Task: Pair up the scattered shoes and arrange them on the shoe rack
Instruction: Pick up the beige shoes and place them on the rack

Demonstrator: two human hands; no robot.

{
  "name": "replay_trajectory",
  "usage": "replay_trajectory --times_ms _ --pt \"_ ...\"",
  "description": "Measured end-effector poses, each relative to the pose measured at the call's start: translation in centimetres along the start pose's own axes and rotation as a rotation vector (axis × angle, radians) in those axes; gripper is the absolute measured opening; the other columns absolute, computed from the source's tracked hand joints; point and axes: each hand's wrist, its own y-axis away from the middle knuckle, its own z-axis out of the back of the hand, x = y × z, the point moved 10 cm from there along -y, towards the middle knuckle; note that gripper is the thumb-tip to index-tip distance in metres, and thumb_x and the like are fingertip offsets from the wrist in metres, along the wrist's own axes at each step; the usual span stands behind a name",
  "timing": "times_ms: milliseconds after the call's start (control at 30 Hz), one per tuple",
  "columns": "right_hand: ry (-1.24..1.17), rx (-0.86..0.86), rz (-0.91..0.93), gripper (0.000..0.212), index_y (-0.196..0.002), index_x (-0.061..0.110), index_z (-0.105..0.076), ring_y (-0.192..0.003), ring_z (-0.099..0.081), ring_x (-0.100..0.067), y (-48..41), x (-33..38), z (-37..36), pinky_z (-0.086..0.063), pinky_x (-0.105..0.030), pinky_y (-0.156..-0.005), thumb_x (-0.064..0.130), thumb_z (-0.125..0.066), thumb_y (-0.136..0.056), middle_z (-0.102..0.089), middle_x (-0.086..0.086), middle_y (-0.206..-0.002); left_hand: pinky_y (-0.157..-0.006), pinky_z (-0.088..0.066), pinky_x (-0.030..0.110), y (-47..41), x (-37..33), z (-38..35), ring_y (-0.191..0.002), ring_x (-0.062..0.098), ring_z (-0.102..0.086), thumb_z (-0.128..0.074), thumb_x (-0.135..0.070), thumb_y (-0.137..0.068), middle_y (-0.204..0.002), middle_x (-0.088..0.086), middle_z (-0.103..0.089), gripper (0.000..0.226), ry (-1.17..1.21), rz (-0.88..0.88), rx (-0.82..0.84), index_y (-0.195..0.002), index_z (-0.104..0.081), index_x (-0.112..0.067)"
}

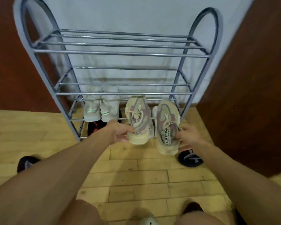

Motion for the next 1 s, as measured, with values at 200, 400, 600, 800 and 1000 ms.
replay_trajectory --times_ms 200,400,600,800,1000 --pt "-0.14 -0.045 0.021 0.017 -0.099 0.009 -0.066 -0.077 -0.069 -0.028 -8.7 2.1 0.9 -0.059 -0.037 -0.06 0.0 -0.057 -0.087 -0.071 -0.01 -0.09 -0.048 -0.057 0.026 -7.7 -4.6 -3.8 -0.069 0.017 -0.065 -0.074 -0.004 -0.077 -0.085 0.01 -0.067 0.015 0.089 -0.063 -0.006 -0.086 -0.062 -0.003" --pt "-0.118 -0.069 0.023 0.035 -0.122 0.015 -0.059 -0.077 -0.062 -0.021 -15.9 3.3 1.1 -0.058 -0.039 -0.069 0.003 -0.054 -0.09 -0.066 -0.006 -0.096 -0.052 -0.058 0.026 -13.5 -6.6 -5.7 -0.074 0.018 -0.067 -0.078 -0.005 -0.073 -0.087 0.009 -0.068 0.026 0.041 -0.085 -0.005 -0.093 -0.062 -0.002" --pt "-0.102 -0.066 0.023 0.039 -0.13 0.019 -0.056 -0.107 -0.06 -0.03 -19.6 3.4 0.5 -0.053 -0.034 -0.067 0.012 -0.054 -0.092 -0.062 -0.01 -0.123 -0.065 -0.059 0.03 -16.3 -6.2 -6.0 -0.074 0.017 -0.069 -0.075 -0.003 -0.075 -0.088 0.008 -0.069 0.025 -0.005 -0.066 -0.014 -0.096 -0.063 -0.001" --pt "0.045 -0.117 0.097 0.042 -0.137 0.02 -0.05 -0.121 -0.054 -0.03 -19.7 4.3 0.0 -0.048 -0.047 -0.099 0.034 -0.048 -0.097 -0.057 -0.009 -0.135 -0.062 -0.055 0.028 -16.3 -5.9 -6.2 -0.086 0.022 -0.068 -0.069 -0.018 -0.085 -0.099 0.011 -0.07 0.018 -0.055 -0.133 -0.081 -0.096 -0.066 -0.004" --pt "0.068 -0.063 0.151 0.052 -0.148 0.02 -0.032 -0.135 -0.042 -0.027 -15.2 4.0 -0.2 -0.04 -0.042 -0.109 0.024 -0.047 -0.099 -0.04 -0.005 -0.151 -0.082 -0.05 0.033 -12.3 -6.0 -6.8 -0.084 0.016 -0.057 -0.061 -0.023 -0.091 -0.088 -0.001 -0.061 0.03 0.034 -0.19 -0.093 -0.117 -0.061 -0.008"
